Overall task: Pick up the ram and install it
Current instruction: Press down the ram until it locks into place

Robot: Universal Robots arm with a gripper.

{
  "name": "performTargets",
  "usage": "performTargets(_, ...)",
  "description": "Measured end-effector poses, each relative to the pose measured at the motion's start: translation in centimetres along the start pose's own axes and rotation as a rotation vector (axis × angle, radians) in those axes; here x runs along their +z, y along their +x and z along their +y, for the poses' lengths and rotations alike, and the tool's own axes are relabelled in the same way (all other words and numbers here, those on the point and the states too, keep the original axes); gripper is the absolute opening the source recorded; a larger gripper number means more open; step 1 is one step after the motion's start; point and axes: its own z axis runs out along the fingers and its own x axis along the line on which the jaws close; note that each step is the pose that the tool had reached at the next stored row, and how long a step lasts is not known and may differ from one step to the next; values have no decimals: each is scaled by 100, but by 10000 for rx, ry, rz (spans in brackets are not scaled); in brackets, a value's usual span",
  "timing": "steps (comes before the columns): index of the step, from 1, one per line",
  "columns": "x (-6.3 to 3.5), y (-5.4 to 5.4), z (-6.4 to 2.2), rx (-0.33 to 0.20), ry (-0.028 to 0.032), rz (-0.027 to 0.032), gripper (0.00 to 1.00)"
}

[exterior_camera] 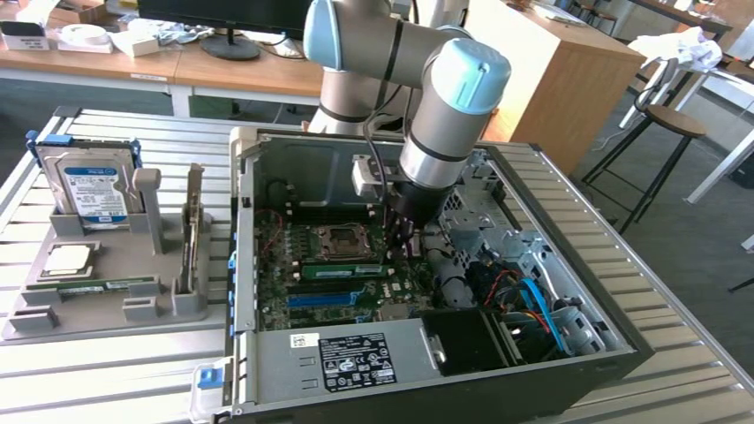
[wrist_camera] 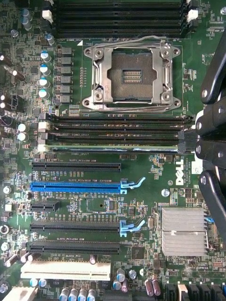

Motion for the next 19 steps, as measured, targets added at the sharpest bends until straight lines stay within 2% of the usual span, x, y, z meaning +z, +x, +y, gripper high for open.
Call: performTargets(19,18,1,-1,0,1,-3,10)
